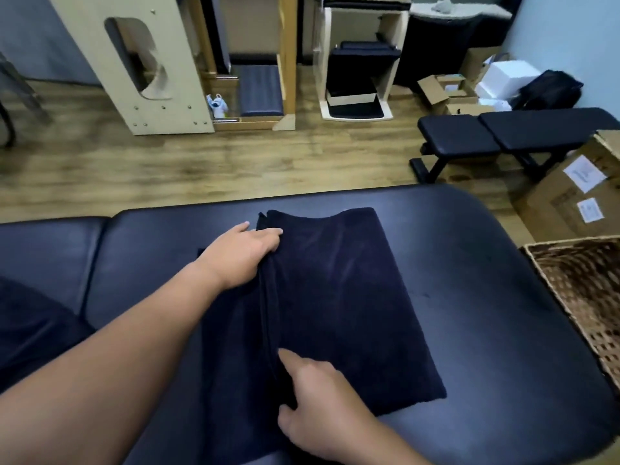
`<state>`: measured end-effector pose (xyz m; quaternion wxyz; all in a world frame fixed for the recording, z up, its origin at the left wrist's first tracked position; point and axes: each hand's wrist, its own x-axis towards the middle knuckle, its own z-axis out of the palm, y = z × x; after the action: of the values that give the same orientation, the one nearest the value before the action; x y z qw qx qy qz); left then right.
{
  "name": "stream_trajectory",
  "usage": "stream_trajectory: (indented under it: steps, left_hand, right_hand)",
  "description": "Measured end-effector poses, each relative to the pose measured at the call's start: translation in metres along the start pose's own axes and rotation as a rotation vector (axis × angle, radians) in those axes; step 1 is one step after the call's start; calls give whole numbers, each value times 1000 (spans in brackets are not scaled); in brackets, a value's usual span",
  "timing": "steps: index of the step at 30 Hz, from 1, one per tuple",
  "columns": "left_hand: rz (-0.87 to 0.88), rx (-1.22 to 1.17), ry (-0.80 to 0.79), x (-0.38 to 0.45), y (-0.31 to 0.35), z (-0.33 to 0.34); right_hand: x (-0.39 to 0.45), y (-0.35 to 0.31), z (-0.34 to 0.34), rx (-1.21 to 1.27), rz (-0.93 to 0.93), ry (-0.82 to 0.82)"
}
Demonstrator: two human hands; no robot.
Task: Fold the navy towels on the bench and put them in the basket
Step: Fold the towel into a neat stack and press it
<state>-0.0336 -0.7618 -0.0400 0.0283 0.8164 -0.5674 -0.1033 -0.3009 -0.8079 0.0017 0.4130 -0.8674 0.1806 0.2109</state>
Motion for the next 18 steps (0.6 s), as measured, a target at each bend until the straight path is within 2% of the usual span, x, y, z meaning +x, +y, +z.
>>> stream_trajectory:
  steps: [4,9,12,14,16,18]
  left_hand:
    - [-70,-68,11,-39,-28,3]
    - [-174,-153,-54,-79,-51,14]
    - [-259,-62,-157,-93,-50,20]
    - [-385,16,-174,-97,-45,22]
    - [-422,98,32,-98,-39,26]
    - [-276,105,289,-94,-30,33]
  right_hand:
    - [5,-36,22,-54,-8,-47]
    - [20,-57,54,-159,-42,-95]
    - [26,-56,72,-116,-23,-213]
    - [27,-51,74,-70,-73,-239]
    - [26,-40,67,-42,-161,-127]
    - [27,-23,56,-86,-229,83]
